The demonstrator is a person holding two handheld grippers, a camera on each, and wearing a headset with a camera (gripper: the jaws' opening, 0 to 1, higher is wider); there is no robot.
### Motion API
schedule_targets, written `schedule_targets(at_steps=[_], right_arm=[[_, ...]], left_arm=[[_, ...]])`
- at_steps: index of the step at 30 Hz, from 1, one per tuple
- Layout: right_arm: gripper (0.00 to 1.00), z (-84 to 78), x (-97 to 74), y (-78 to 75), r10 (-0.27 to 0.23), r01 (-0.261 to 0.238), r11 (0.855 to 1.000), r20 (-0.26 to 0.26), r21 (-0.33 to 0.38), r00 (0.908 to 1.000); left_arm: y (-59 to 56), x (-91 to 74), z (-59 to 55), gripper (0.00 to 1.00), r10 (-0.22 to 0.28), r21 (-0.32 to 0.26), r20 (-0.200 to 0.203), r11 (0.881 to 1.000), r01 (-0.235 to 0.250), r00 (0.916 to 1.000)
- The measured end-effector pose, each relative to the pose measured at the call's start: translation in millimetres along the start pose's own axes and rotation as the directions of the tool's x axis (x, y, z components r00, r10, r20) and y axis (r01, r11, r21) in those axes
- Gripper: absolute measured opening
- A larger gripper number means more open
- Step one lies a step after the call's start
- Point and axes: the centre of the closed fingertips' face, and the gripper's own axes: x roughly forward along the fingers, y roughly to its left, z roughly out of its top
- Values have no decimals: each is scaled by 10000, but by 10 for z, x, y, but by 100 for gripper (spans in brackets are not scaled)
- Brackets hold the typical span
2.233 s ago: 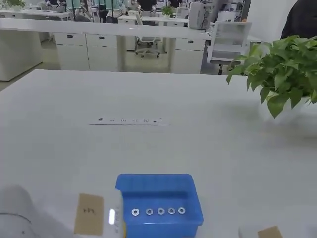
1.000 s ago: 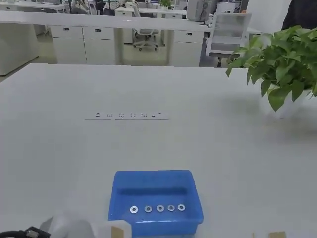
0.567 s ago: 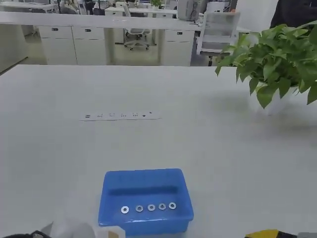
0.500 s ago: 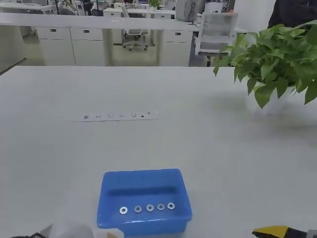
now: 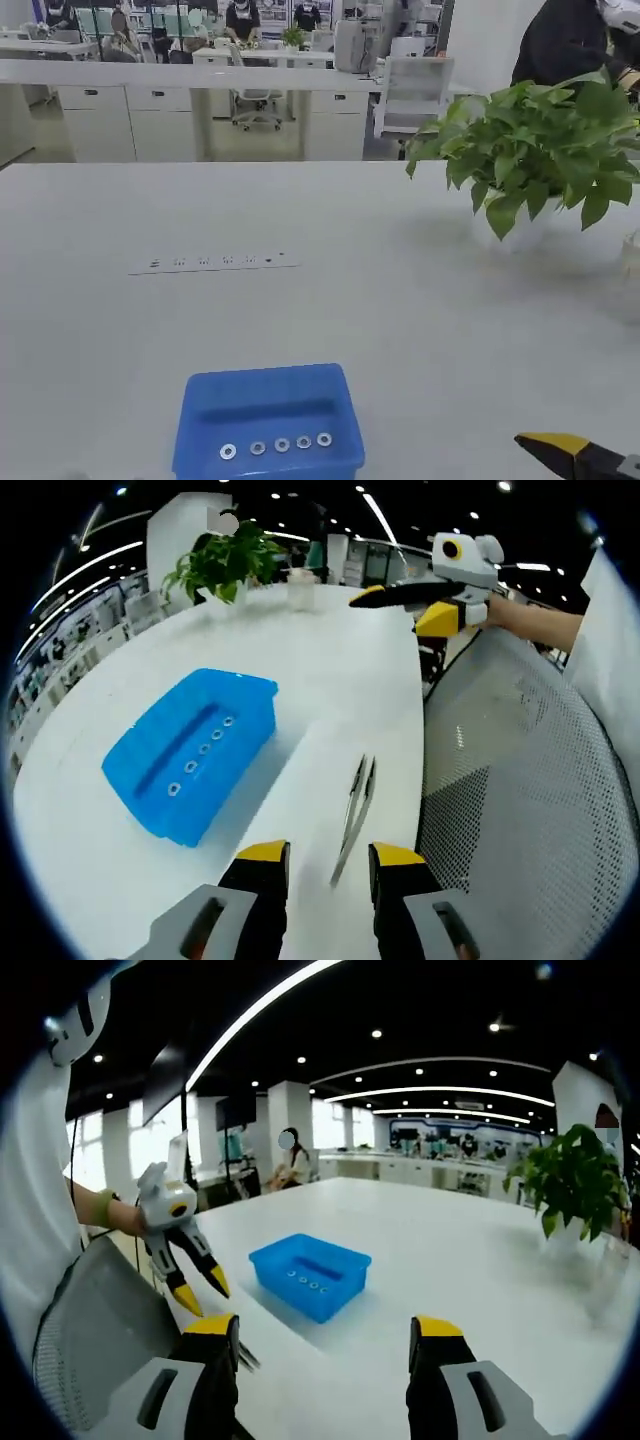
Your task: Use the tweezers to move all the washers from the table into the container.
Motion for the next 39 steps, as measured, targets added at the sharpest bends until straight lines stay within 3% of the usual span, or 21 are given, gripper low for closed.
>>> schedule_targets(at_steps=[2, 4, 8, 9, 10, 11, 12, 13, 15, 18, 19, 20, 23, 24, 26, 28, 32, 35, 36, 37, 39], right_arm=[[69, 44, -29, -58, -342, 343, 9994, 244, -38, 9991], [70, 69, -56, -119, -713, 721, 9972, 366, -195, 9968], [71, 99, -85, -187, -1060, 1074, 9940, 538, -228, 9929], [70, 99, -87, -193, -1088, 1100, 9937, 541, -201, 9926], [71, 96, -95, -210, -1147, 1155, 9932, 549, -122, 9919], [71, 94, -98, -221, -1171, 1176, 9930, 552, -65, 9916], [71, 97, -98, -224, -1185, 1188, 9929, 573, -27, 9913], [72, 100, -100, -229, -1206, 1205, 9927, 599, 42, 9909], [73, 127, -107, -226, -1195, 1189, 9928, 748, 127, 9900], [76, 202, -127, -210, -1265, 1272, 9919, 1078, 1, 9861], [77, 245, -132, -203, -1230, 1238, 9923, 1304, 21, 9838], [80, 290, -138, -200, -1246, 1245, 9922, 1522, 100, 9805], [93, 451, -170, -211, -1463, 1526, 9882, 2350, -89, 9609], [97, 459, -174, -206, -1487, 1550, 9879, 2386, -79, 9597], [99, 483, -186, -215, -1502, 1578, 9874, 2510, -104, 9563], [99, 475, -184, -230, -1527, 1564, 9877, 2475, 49, 9568], [99, 412, -200, -267, -1710, 1674, 9853, 2250, 349, 9592], [99, 410, -211, -283, -1786, 1752, 9839, 2301, 356, 9566], [99, 406, -212, -281, -1786, 1757, 9839, 2289, 334, 9569], [99, 400, -211, -280, -1788, 1765, 9838, 2261, 307, 9575], [99, 375, -210, -286, -1845, 1839, 9827, 2139, 229, 9593]], left_arm=[[58, -154, 59, 37, 734, -653, 719, 9955, -687, 9947], [107, -283, 95, 46, 1391, -1145, 1264, 9855, -1249, 9822], [165, -584, 182, 59, 2832, -2539, 2228, 9407, -2250, 9328], [210, -686, 249, 63, 3461, -2827, 2598, 9199, -2717, 9015], [215, -748, 294, 66, 3795, -3053, 2841, 9063, -2921, 8805], [228, -838, 356, 69, 4276, -3283, 3229, 8873, -3239, 8443], [238, -890, 383, 73, 4581, -3385, 3447, 8748, -3467, 8193], [262, -967, 396, 75, 5065, -3631, 3639, 8499, -3818, 7817], [287, -1057, 363, 80, 5679, -3831, 3679, 8141, -4364, 7363], [376, -1126, 328, 84, 6400, -3659, 3581, 7661, -5284, 6798], [406, -1128, 310, 85, 6454, -3509, 3383, 7617, -5446, 6848], [422, -1135, 313, 86, 6511, -3685, 3369, 7559, -5411, 6801], [441, -1202, 368, 94, 6609, -4515, 3888, 7440, -4926, 6419], [464, -1266, 413, 98, 6751, -4608, 4162, 7341, -4987, 6092], [467, -1352, 499, 99, 6809, -4769, 4707, 7314, -4875, 5611], [454, -1388, 547, 99, 6760, -4936, 5051, 7363, -4628, 5366], [471, -1453, 574, 99, 6882, -5119, 5320, 7255, -4601, 4934], [503, -1458, 549, 99, 6953, -5286, 5269, 7184, -4522, 4887], [521, -1453, 525, 99, 7003, -5357, 5168, 7132, -4521, 4924], [537, -1423, 474, 99, 7063, -5504, 4909, 7053, -4468, 5101], [523, -1400, 470, 99, 7063, -5531, 4834, 7043, -4450, 5172]])
